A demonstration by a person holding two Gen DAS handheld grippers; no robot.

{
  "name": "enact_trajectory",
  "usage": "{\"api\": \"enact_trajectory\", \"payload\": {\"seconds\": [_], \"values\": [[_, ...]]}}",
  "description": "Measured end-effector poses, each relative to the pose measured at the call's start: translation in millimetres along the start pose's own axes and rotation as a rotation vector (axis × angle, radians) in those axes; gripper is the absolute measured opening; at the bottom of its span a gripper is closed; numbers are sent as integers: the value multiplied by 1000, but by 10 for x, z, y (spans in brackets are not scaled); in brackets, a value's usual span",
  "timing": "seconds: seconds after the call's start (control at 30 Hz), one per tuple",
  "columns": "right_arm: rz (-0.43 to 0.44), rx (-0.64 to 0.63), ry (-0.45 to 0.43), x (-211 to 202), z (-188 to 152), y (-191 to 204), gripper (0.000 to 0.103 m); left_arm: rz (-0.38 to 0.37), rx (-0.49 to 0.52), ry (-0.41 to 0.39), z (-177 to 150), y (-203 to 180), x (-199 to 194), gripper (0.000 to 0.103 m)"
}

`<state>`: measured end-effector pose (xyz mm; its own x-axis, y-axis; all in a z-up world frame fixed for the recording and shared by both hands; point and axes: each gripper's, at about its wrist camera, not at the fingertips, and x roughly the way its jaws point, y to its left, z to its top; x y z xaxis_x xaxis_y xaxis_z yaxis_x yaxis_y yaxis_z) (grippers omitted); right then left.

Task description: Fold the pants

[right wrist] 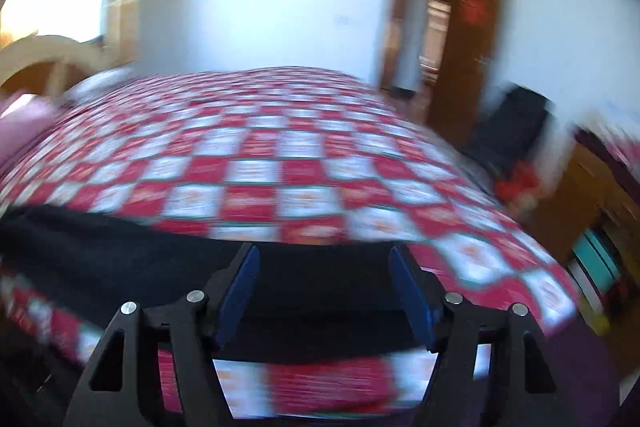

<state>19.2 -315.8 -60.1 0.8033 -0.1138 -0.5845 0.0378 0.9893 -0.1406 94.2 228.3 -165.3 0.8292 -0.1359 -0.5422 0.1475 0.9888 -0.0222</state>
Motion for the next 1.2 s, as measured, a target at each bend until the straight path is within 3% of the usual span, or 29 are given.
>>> {"api": "enact_trajectory", "payload": {"seconds": [0.17, 0.3, 0.4, 0.57, 0.6, 0.63, 0.73, 0.9, 1.07, 1.2], "values": [[251, -308, 69, 436, -115, 1518, 69, 12, -5, -19, -30, 18, -39, 32], [301, -472, 99, 718, -270, 2243, 67, 10, 3, -33, -46, 10, -38, 32], [282, -551, 116, 907, -345, 2489, 60, 11, 23, -41, -38, -15, -45, 28], [219, -588, 109, 1052, -306, 2540, 44, 17, 72, -55, 19, -63, -49, 24], [209, -584, 106, 1070, -291, 2521, 36, 19, 81, -59, 35, -62, -51, 23], [205, -585, 111, 1078, -282, 2514, 17, 21, 95, -61, 55, -66, -52, 23], [232, -584, 119, 993, -236, 2477, 4, 23, 131, -70, 94, -79, -89, 23], [293, -571, 117, 717, -193, 2354, 4, 24, 165, -64, 14, -65, -138, 23], [296, -607, 152, 751, -398, 2379, 4, 62, 209, -49, -129, -83, -111, 29], [266, -703, 170, 885, -577, 2505, 8, 108, 250, -49, -172, -70, -171, 51]]}}
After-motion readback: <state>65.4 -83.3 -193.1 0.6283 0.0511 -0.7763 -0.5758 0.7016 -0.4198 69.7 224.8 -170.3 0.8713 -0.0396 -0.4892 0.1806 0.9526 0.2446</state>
